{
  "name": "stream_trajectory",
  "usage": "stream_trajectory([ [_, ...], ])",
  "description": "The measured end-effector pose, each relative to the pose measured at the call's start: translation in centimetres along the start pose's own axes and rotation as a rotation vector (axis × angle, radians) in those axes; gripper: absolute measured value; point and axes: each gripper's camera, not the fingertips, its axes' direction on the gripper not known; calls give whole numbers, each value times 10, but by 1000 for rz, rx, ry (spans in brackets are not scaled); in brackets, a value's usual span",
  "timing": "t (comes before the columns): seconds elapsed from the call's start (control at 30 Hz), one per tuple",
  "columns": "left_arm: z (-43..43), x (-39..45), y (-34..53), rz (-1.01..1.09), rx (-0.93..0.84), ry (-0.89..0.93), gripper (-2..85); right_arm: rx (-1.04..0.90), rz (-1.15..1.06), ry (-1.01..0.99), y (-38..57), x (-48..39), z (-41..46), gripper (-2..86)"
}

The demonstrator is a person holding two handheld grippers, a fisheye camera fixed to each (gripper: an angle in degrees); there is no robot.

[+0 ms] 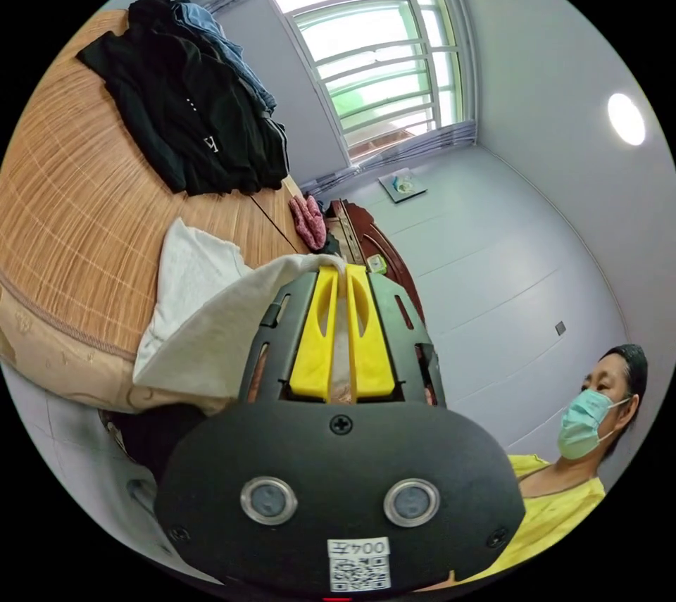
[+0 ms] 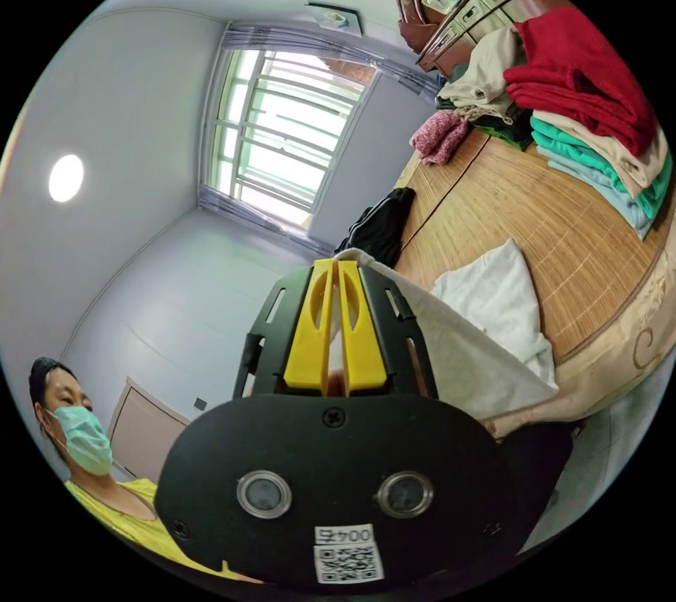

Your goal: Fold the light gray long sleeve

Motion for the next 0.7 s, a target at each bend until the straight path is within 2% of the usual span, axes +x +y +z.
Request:
stream_trajectory([
  [0.37, 110, -93, -69, -31, 8, -176, 28, -86, 129, 134, -81, 115, 154, -4],
  [0.5, 154, -134, -80, -37, -38, -255, 30, -123, 154, 222, -95, 164, 208, -1],
  [0.7, 188, -193, -85, -143, -40, -230, 41, -164, 237, 310, -98, 227, 259, 19],
])
